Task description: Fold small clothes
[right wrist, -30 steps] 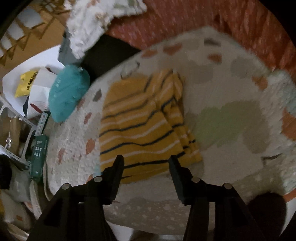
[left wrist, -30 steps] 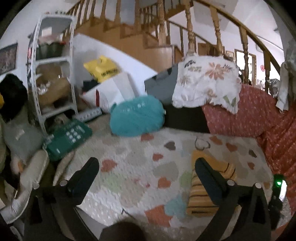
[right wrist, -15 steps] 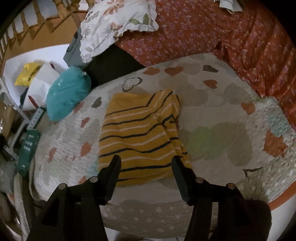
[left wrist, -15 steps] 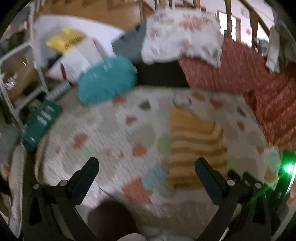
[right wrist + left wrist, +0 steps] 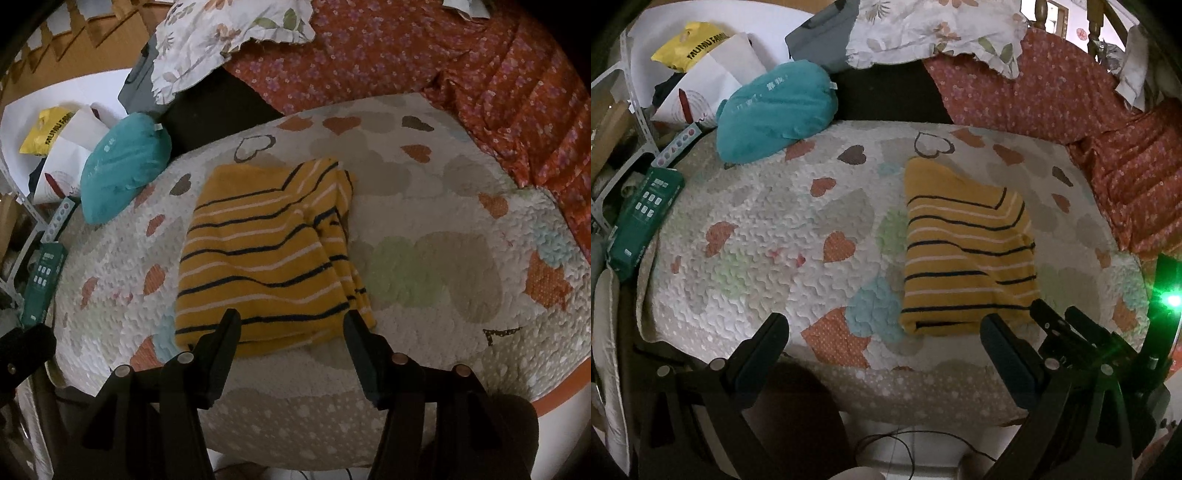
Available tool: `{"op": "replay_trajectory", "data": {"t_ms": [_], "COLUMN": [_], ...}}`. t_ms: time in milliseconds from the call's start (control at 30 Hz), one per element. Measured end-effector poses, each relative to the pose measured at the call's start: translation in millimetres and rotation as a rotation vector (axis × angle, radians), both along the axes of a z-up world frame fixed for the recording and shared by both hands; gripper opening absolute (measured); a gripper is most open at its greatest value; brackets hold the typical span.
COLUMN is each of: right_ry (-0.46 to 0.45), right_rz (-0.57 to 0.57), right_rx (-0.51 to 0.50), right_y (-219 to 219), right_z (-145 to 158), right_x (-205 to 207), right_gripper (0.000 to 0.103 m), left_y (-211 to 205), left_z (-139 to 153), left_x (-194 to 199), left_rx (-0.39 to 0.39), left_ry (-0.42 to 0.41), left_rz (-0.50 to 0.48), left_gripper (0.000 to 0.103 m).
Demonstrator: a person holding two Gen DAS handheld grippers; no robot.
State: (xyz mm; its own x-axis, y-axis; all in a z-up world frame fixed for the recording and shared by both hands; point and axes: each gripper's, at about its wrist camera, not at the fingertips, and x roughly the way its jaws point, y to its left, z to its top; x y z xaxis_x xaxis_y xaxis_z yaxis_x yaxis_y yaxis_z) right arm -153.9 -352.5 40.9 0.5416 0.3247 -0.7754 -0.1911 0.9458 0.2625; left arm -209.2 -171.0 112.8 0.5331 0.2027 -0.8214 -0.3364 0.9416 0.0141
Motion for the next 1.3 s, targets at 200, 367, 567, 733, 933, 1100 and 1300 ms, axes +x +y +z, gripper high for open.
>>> {"op": "replay_trajectory", "data": {"t_ms": [200,367,567,733,933,1100,1300], "right_ry": [0.015,0.017,0.023,0.028,0.029,0.031,0.031], "right_rz": [0.004,0.01,0.01,0.013,0.015,0.014,0.017], "right_rx": [-0.011,-0.021,-0.029,-0.033,-0.034,-0.036,-0.038], "right_y": [1,2,2,2,2,3,2], "right_z": [-6,-7,-8,-10,-10,-11,-11], "right_x": [0,-1,-1,-1,-2,-3,-3], "right_gripper": [0.064,0.064,0.065,0.065,0.065,0.066,0.066], "left_y": [0,-2,-2,-3,-2,-2,-1], "left_z": [-5,-7,-9,-11,-14,-17,-18], "left_x": [1,2,3,2,1,0,0], "left_rx": [-0.008,-0.009,-0.016,-0.023,-0.036,-0.049,-0.055], "left_ry": [0.017,0.023,0.029,0.034,0.044,0.056,0.059], "left_rz": [-0.008,-0.011,-0.017,-0.02,-0.017,-0.016,-0.015], "left_gripper": [0.103,0.103,0.103,0.103,0.103,0.103,0.103]}}
